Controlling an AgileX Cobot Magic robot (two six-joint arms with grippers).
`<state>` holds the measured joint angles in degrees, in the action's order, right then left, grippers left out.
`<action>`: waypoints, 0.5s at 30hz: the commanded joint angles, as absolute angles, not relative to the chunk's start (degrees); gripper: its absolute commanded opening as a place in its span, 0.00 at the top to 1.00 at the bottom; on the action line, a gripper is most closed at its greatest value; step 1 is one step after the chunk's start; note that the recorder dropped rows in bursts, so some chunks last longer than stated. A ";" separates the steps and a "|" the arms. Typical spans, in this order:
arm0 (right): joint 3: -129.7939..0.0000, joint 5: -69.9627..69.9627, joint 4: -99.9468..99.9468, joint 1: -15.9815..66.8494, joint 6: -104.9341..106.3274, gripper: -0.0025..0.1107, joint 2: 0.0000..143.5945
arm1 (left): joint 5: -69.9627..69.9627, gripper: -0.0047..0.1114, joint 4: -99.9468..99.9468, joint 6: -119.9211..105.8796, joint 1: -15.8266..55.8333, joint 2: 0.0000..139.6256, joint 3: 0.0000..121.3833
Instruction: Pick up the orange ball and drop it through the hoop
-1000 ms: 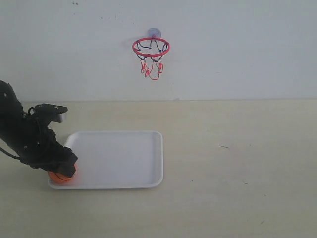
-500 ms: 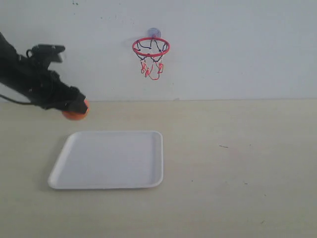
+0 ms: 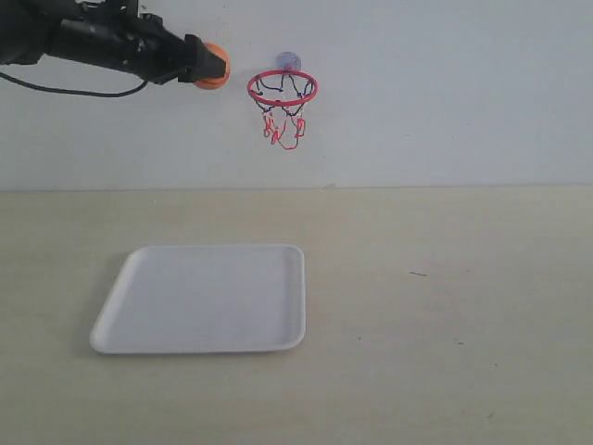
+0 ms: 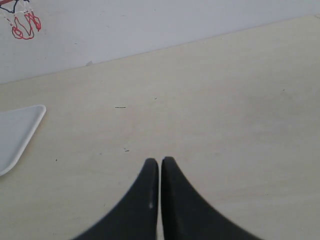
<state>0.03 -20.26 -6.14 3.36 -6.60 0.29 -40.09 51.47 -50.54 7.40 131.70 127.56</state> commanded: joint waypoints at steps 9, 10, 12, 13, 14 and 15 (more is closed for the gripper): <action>0.00 -19.35 -5.64 2.90 -6.45 0.97 0.00 | -42.62 0.92 69.91 -57.65 11.91 143.35 144.25; 0.00 -19.35 -5.64 2.90 -6.45 0.97 0.00 | -42.04 0.92 70.05 -57.65 12.02 143.48 144.25; 0.00 -19.35 -5.64 2.90 -6.45 0.97 0.00 | -41.46 0.92 70.44 -57.65 12.57 143.62 144.25; 0.00 -19.35 -5.64 2.90 -6.45 0.97 0.00 | -41.12 0.92 70.88 -57.65 12.64 143.72 144.25; 0.00 -19.35 -5.64 2.90 -6.45 0.97 0.00 | -40.82 0.92 71.14 -57.65 12.70 143.84 144.25; 0.00 -19.35 -5.64 2.90 -6.45 0.97 0.00 | -40.38 0.92 71.38 -57.65 12.81 143.97 144.25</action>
